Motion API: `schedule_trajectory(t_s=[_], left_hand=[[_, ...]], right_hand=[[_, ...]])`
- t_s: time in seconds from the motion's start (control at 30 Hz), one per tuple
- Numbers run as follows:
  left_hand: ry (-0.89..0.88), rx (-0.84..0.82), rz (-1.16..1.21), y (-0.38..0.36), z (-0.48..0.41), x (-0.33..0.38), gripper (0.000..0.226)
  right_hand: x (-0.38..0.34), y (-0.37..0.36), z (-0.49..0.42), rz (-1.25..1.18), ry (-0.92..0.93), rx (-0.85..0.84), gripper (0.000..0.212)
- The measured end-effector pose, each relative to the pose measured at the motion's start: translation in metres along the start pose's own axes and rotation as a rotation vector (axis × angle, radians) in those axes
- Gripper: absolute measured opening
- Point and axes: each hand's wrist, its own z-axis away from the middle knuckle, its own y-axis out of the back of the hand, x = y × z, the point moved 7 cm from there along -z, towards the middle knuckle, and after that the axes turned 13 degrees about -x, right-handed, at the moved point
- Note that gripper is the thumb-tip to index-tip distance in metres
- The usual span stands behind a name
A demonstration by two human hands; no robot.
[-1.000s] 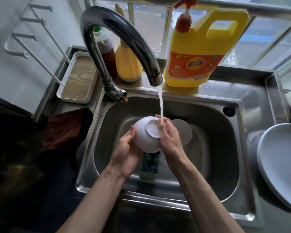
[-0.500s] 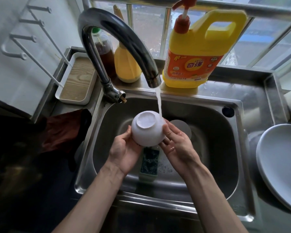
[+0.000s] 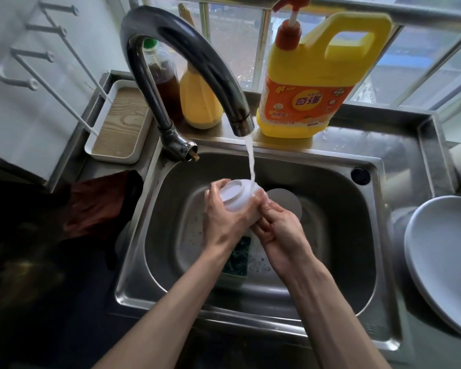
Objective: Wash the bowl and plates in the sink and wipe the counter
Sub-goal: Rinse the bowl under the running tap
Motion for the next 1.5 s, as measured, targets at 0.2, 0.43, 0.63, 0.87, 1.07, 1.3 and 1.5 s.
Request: schedule_trajectory(t_s=[0.2, 0.43, 0.63, 0.87, 1.07, 1.3, 1.5], left_hand=[[0.233, 0.025, -0.116, 0.001, -0.023, 0.015, 0.027], [0.606, -0.059, 0.222, -0.005, -0.025, -0.004, 0.058], [0.379, -0.084, 0.239, -0.014, -0.016, 0.001, 0.072], [0.219, -0.127, 0.033, -0.011, -0.014, 0.010, 0.050], [0.060, -0.084, 0.030, -0.008, -0.011, 0.028, 0.051], [0.428, -0.135, 0.168, -0.003, -0.017, 0.027, 0.059], [0.441, -0.206, 0.225, -0.008, -0.011, 0.033, 0.064]], right_hand=[[0.008, 0.000, 0.008, 0.068, 0.089, -0.034, 0.030], [0.006, 0.000, 0.011, 0.472, 0.189, -0.078, 0.017], [0.010, -0.006, 0.016, 0.455, 0.149, -0.128, 0.021], [-0.003, -0.008, -0.002, 0.348, 0.119, 0.068, 0.022], [-0.020, -0.017, -0.009, 0.443, 0.043, 0.047, 0.023], [-0.018, -0.023, 0.013, 0.369, 0.024, -0.203, 0.026], [-0.019, -0.021, 0.016, 0.334, 0.039, -0.125, 0.023]])
